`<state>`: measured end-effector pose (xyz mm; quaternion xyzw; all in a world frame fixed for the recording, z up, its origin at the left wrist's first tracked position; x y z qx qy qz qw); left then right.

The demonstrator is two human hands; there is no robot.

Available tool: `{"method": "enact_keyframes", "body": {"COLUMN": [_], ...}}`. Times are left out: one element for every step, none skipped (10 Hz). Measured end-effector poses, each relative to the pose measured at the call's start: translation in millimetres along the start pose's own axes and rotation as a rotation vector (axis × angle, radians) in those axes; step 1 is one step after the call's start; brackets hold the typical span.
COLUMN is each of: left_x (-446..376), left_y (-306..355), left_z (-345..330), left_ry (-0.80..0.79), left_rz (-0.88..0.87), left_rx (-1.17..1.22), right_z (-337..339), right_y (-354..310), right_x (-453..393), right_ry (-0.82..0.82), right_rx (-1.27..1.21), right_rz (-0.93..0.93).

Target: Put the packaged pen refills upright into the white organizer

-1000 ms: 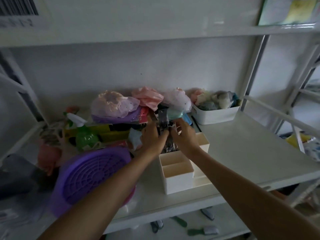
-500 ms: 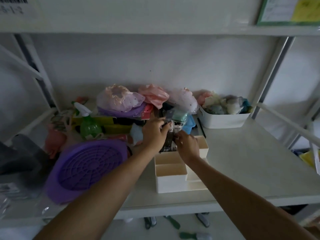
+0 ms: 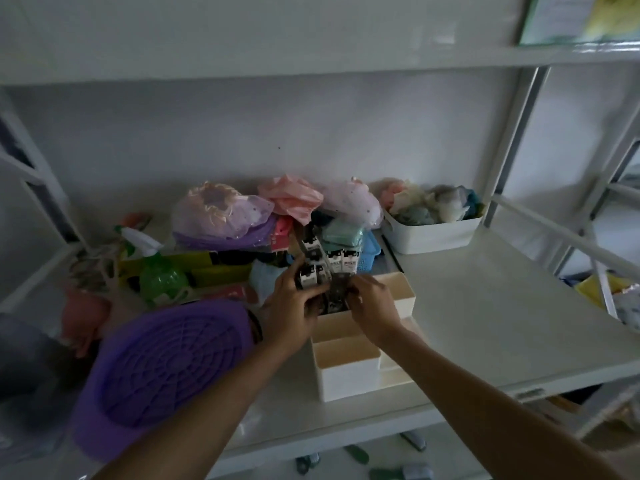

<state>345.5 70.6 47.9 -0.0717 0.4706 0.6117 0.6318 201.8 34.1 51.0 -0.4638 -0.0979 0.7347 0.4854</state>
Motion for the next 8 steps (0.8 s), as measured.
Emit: {"method": "enact_keyframes", "body": {"left_x": [-18, -35, -36, -24, -26, -26, -20, -3], "left_y": [20, 41, 47, 46, 50, 59, 80, 97], "left_z": [9, 4, -21, -30, -26, -19, -6, 6], "left_ry": [0.105, 0.154, -0.114, -0.277, -0.305, -0.280, -0.141, -0.101], "left_rz": [-0.013, -0.036, -0.165, -0.288, -0.257, -0.164, -0.009, 0.044], "left_rx": [0.179, 0.145, -0.382, -0.592, -0.627, -0.719, -0.664, -0.699], "right_z": [10, 20, 16, 6, 6, 17, 34, 47], "right_y": [-8, -21, -26, -8, 11, 18, 27, 36], "right_x": [-12, -26, -32, -23, -14, -12, -14, -15], "right_ry": [0.136, 0.225, 0.121, -0.016, -0.099, -0.152, -0.260, -0.363], "right_rx": [-0.066, -0.139, -0.108, -0.065, -0.068, -0.108, -0.021, 0.129], "right_rz": [-0.049, -0.031, 0.076, 0.068, 0.094, 0.130, 0.158, 0.149]}}
Point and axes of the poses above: each hand's wrist, its own x-axis away from the middle knuckle, its own z-axis out of the back of the hand, y = z × x, the point moved 3 cm from there along -x, towards the middle knuckle, and after that the axes turned 15 degrees about y, right-handed, at the moved point
